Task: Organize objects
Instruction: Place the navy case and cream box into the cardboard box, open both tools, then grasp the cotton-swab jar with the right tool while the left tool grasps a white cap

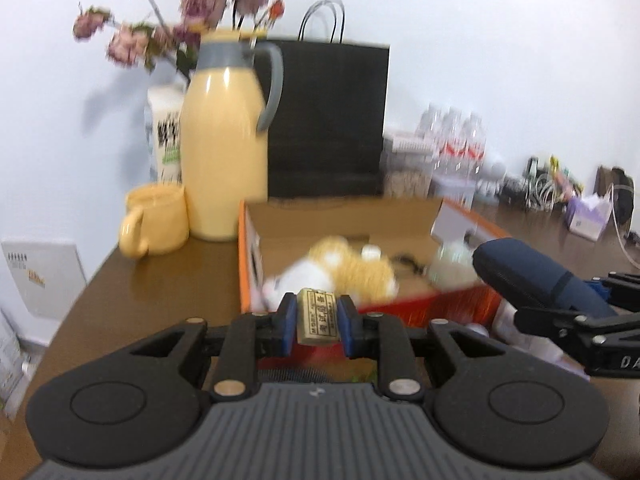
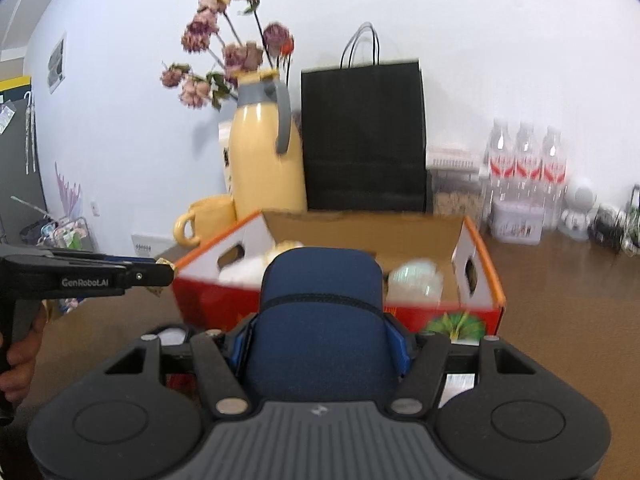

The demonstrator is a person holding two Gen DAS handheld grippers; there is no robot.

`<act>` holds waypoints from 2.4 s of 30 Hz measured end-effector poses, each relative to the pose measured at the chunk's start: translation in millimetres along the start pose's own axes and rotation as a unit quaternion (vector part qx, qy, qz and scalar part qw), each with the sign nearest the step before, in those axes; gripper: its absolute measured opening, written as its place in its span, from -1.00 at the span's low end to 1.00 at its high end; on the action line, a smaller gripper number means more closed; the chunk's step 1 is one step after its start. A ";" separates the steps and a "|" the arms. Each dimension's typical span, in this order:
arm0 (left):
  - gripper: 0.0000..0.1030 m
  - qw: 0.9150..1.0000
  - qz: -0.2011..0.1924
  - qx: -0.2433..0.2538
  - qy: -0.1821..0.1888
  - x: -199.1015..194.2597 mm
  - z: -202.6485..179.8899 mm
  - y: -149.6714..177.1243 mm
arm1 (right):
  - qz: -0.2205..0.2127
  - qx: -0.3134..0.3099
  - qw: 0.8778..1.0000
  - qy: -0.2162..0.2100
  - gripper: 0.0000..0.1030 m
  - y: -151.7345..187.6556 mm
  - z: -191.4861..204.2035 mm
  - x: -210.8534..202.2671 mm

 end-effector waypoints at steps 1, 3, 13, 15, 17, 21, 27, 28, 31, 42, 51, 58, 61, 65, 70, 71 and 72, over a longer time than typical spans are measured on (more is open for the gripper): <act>-0.57 1.000 -0.008 0.000 -0.002 1.6 -0.5 -7.8 | -0.008 -0.002 1.000 0.001 0.21 -6.8 1.0 1.5; -0.57 1.000 -0.022 -0.003 -0.004 6.3 -1.8 -22.2 | -0.024 -0.007 1.000 0.003 0.21 -20.7 1.9 5.6; -0.56 0.998 -0.042 -0.048 -0.022 54.6 3.0 -71.2 | -0.058 -0.011 0.998 0.027 0.21 -82.7 2.2 70.6; -0.56 0.997 -0.046 -0.058 -0.032 65.0 7.3 -75.1 | -0.049 -0.006 0.998 0.033 0.21 -84.6 -1.4 88.5; -0.56 0.996 -0.043 -0.064 -0.042 78.0 11.9 -77.0 | -0.038 -0.001 0.998 0.042 0.21 -83.8 -5.3 108.6; -0.56 0.997 -0.005 -0.063 -0.049 106.9 18.2 -66.0 | -0.019 0.001 0.998 0.062 0.22 -74.1 -13.2 137.8; -0.55 0.997 0.036 -0.060 -0.045 133.4 19.8 -46.6 | 0.035 -0.003 0.997 0.074 0.27 -52.5 -23.7 164.2; -0.50 0.996 0.038 -0.060 -0.048 134.3 19.9 -45.4 | 0.041 0.001 0.996 0.075 0.33 -50.1 -25.4 165.9; 0.54 0.996 0.028 -0.063 -0.051 130.5 20.6 -46.1 | 0.028 0.007 0.996 0.086 0.86 -51.7 -28.2 161.7; 1.00 0.996 0.004 -0.054 -0.066 114.9 16.6 -57.0 | 0.025 0.007 0.996 0.081 1.00 -56.1 -28.5 148.1; 1.00 0.997 -0.033 -0.037 -0.063 68.2 17.3 -68.1 | -0.025 0.008 0.998 0.050 1.00 -75.9 -21.0 94.1; 1.00 0.997 -0.035 -0.021 -0.066 30.0 26.0 -54.6 | -0.035 -0.017 0.998 0.049 1.00 -70.1 -25.7 38.1; 1.00 0.997 -0.025 -0.016 -0.071 18.6 29.4 -42.1 | -0.024 -0.023 0.997 0.063 1.00 -57.3 -33.9 21.8; 1.00 0.997 -0.007 -0.014 -0.073 8.1 33.4 -23.2 | -0.003 -0.018 0.997 0.079 1.00 -35.8 -47.2 7.8; 1.00 0.997 0.015 -0.014 -0.069 -1.4 33.2 0.9 | 0.030 -0.008 0.996 0.088 1.00 -6.5 -59.0 -0.9; 1.00 0.997 0.018 -0.013 -0.068 -2.7 32.8 4.7 | 0.035 -0.005 0.995 0.090 1.00 -1.2 -61.1 -1.7; 1.00 0.997 0.023 -0.012 -0.068 -4.2 32.2 9.1 | 0.039 -0.002 0.995 0.092 1.00 3.7 -62.6 -2.4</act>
Point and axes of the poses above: each gripper's, at about its wrist camera, not at the fingertips, and x roughly the way its jaws point, z to its left, y to its underside, the point moved 7 cm from there along x, roughly the way its jaws point, and after that the axes turned 15 degrees about x, right-handed, at the moved point
